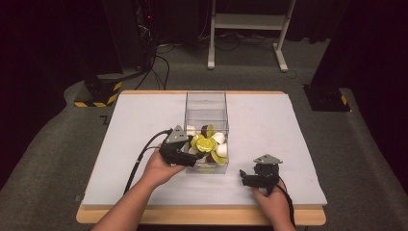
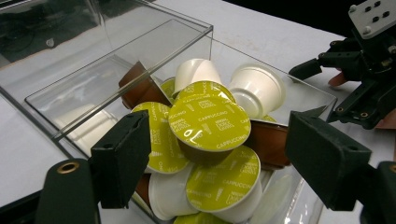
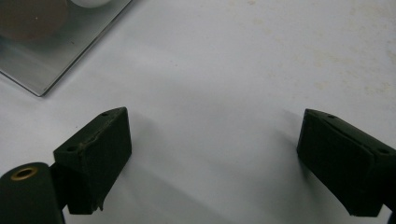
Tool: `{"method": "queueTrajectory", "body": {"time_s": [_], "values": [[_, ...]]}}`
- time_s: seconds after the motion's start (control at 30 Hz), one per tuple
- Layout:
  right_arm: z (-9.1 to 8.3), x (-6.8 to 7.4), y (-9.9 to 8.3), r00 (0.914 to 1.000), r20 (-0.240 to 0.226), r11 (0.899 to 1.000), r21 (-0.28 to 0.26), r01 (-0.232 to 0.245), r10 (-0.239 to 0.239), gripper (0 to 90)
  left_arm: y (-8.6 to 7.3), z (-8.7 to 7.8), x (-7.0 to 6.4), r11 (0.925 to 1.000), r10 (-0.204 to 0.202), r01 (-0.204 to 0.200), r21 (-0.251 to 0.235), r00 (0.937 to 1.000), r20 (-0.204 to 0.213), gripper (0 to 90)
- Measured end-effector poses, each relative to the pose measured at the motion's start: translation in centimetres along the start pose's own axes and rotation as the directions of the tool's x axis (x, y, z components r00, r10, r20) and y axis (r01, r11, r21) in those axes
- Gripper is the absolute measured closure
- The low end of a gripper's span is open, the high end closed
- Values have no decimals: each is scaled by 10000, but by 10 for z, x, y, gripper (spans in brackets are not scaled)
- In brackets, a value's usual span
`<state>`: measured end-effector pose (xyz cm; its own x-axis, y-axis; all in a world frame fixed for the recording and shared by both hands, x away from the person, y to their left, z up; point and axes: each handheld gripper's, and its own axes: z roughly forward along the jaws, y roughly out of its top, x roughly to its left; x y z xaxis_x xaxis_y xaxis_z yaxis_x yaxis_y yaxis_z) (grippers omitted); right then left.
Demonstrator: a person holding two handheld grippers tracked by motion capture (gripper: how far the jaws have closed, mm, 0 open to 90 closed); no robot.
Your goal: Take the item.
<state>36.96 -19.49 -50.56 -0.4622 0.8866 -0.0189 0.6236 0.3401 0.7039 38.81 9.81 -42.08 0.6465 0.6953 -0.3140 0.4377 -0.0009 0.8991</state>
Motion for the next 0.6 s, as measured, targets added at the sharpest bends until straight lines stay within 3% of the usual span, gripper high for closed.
{"method": "queueTrajectory", "body": {"time_s": [0.33, 0.47, 0.6], "values": [[0, 0, 0, 10000, -2, 10000, 0, 0, 0, 100, -1, 19, 2, 9993, -229, 229, 290, 9997, 5, 216], [0, 0, 0, 10000, -3, 10000, 0, -1, 1, 100, -2, 25, 0, 9986, 69, -65, 520, 10000, -72, 216], [0, 0, 0, 10000, -4, 10000, -2, 2, -2, 100, -3, 30, -1, 9970, 36, -27, 776, 9999, -112, 207]]}}
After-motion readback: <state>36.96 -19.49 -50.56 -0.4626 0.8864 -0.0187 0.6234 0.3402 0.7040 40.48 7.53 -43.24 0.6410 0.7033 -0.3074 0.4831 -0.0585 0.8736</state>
